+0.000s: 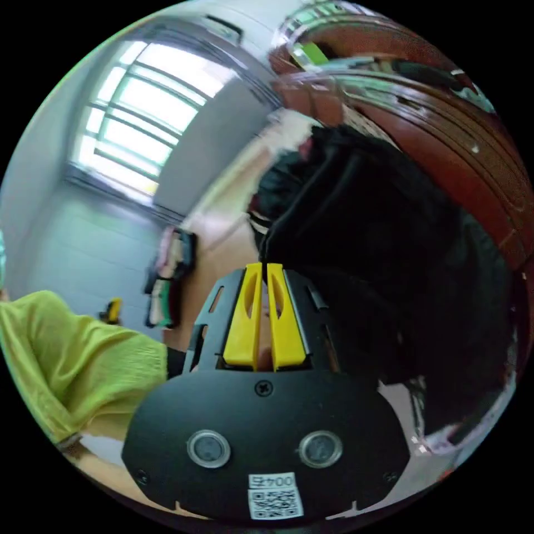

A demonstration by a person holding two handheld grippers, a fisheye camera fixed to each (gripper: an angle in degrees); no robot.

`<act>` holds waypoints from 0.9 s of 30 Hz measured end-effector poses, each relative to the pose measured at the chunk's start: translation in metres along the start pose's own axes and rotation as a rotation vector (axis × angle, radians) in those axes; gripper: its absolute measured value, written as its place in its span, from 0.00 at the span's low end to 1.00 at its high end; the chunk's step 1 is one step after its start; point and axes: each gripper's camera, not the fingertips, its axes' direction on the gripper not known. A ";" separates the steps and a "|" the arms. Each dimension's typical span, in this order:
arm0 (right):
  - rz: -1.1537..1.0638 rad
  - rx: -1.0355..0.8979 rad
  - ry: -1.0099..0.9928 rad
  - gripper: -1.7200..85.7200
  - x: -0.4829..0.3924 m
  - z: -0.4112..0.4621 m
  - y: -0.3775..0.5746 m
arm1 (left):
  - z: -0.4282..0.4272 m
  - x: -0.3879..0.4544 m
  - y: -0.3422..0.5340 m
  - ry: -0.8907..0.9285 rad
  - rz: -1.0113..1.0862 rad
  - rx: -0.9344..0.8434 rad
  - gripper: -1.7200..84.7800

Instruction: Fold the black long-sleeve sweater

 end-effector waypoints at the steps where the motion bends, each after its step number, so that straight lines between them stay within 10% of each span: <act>1: -0.056 0.090 -0.164 0.01 -0.021 -0.019 0.010 | 0.009 -0.002 0.003 0.019 0.032 -0.027 0.07; 10: -0.585 -0.005 -0.725 0.01 -0.276 0.051 0.042 | 0.034 -0.008 0.034 0.175 0.293 -0.148 0.19; 22: -0.496 -0.419 -0.588 0.02 -0.459 0.228 0.149 | -0.004 0.030 0.136 -0.154 0.770 -0.198 0.38; 27: -0.625 -0.412 -0.635 0.02 -0.521 0.227 0.181 | -0.033 0.063 0.146 -0.374 0.910 -0.100 0.25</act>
